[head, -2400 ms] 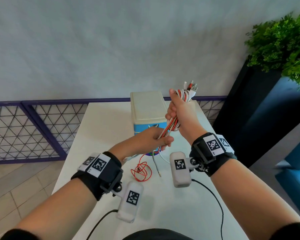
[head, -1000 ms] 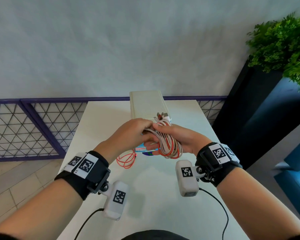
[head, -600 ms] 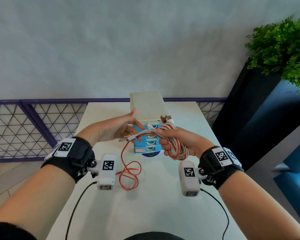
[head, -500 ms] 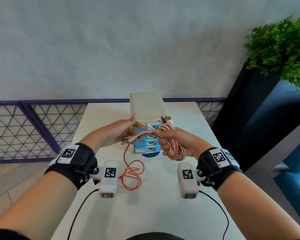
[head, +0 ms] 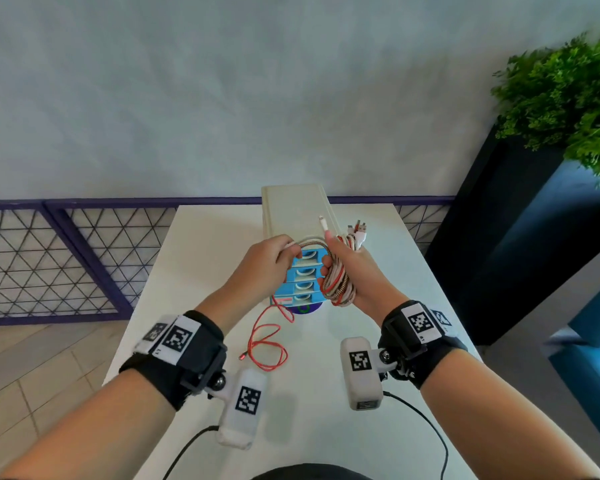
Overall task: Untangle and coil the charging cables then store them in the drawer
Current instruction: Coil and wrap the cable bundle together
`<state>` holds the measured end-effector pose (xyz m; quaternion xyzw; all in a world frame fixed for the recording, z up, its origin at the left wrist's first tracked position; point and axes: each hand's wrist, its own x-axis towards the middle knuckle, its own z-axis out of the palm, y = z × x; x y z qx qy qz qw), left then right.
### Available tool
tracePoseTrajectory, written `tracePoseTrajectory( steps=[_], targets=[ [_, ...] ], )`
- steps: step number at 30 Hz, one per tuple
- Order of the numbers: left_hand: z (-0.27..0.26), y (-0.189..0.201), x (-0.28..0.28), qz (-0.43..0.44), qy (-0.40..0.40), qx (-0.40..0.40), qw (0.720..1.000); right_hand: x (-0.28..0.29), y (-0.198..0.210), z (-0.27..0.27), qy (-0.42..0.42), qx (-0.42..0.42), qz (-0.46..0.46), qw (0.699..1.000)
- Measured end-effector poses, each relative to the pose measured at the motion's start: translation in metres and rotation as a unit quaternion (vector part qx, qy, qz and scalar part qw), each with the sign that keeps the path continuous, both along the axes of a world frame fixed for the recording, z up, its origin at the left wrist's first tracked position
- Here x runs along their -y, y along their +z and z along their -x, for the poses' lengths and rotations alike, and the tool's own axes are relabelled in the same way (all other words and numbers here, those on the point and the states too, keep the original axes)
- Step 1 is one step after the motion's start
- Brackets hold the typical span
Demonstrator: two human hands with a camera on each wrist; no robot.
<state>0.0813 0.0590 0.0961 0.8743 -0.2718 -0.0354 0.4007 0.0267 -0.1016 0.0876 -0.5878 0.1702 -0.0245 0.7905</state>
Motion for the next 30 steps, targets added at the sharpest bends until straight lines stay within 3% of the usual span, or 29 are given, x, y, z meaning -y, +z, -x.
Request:
tracePoseTrajectory(
  steps=[4, 9, 12, 17, 21, 30],
  targets=[
    [0.015, 0.004, 0.014, 0.007, 0.053, 0.098, 0.994, -0.009, 0.001, -0.005, -0.03, 0.011, 0.009, 0.999],
    [0.03, 0.016, 0.028, -0.102, 0.067, 0.136, 0.983, -0.014, -0.001, -0.007, -0.037, 0.02, -0.012, 0.999],
    [0.044, 0.019, 0.034, -0.16, 0.015, 0.107, 0.981, -0.018, 0.0, -0.006, -0.025, 0.036, -0.024, 0.999],
    [0.043, 0.022, 0.035, -0.155, -0.04, 0.069, 0.985, -0.012, 0.0, 0.0, 0.057, 0.049, -0.056, 0.996],
    [0.033, 0.021, 0.036, -0.135, -0.074, -0.009, 0.988, -0.011, 0.003, 0.002, 0.086, 0.037, -0.073, 0.993],
    [0.024, 0.013, 0.02, 0.026, -0.113, -0.173, 0.978, -0.006, 0.004, 0.002, 0.011, 0.044, 0.007, 0.999]
  ],
)
